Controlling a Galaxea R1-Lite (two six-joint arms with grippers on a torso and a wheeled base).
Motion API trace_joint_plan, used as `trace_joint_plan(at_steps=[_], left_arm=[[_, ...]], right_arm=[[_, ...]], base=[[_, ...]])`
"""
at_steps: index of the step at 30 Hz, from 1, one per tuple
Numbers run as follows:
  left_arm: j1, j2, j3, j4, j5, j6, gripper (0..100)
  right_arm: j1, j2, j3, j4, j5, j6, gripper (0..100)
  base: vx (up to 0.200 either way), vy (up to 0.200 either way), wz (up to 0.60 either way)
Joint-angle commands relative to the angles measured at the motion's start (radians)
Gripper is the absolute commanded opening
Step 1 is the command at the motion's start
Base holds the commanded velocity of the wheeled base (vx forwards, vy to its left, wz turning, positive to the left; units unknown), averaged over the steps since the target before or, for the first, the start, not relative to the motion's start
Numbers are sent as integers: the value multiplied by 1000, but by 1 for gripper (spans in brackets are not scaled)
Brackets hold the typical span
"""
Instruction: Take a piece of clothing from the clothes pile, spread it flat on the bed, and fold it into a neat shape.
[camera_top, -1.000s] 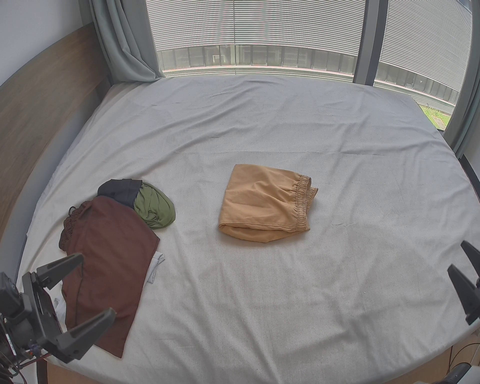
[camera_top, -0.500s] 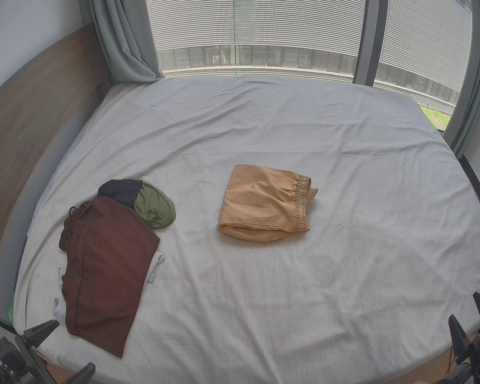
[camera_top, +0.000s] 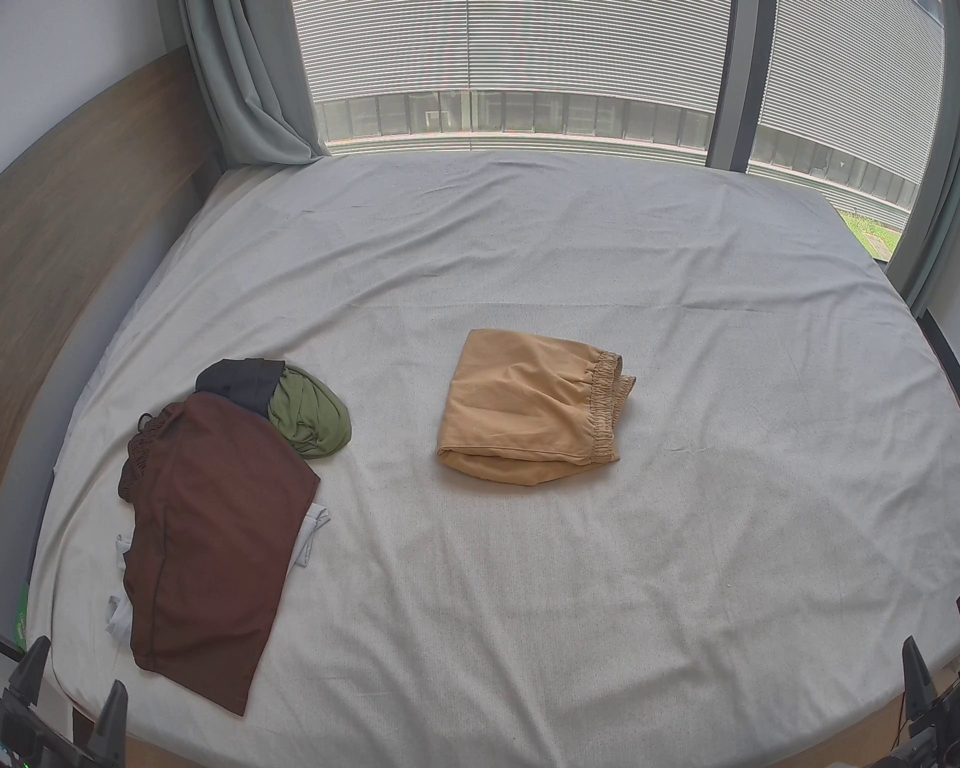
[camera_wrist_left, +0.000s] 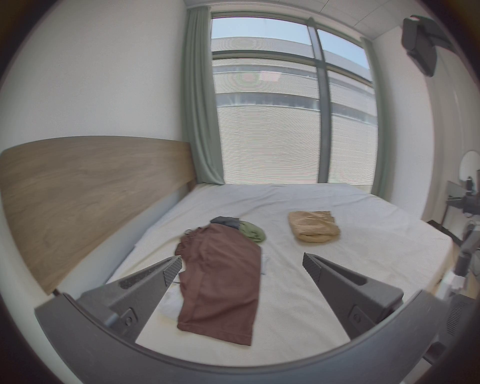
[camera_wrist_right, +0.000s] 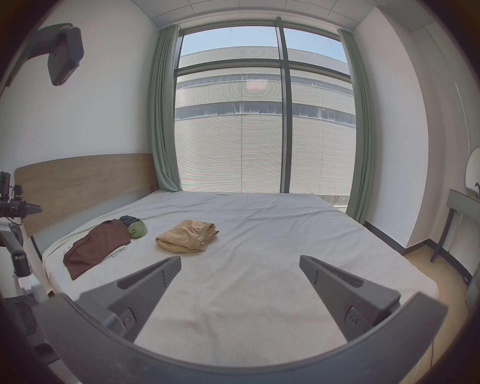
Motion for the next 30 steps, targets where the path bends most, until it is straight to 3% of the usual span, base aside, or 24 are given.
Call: trace_joint_plan(at_steps=[1,3,5,13,14,16,30], left_arm=[[-17,-58,18,36,89,8,100],[-20,-64,18,37,83,16,100],[-21,-63,18,37,83,17,100],[-20,-64,18,37,81,17,100],[-20,-64,18,37,81,17,100],[-20,-64,18,37,81,17,100],[-20,-64,18,39,86,-12,100]], right_arm=[[-4,-18,16,2,-130,-14,100],[-4,-18,16,8,-5,-1,100],[-4,-18,15,13,47,51,100],[-5,-18,16,15,34,55,100],[-10,-18,16,35,-38,34,100],[-11,-18,15,87,-75,35,100],[-5,-18,16,64,-38,25,100]], base=[[0,0,0],[0,0,0],[0,0,0],[0,0,0],[0,0,0],[0,0,0],[0,0,0]])
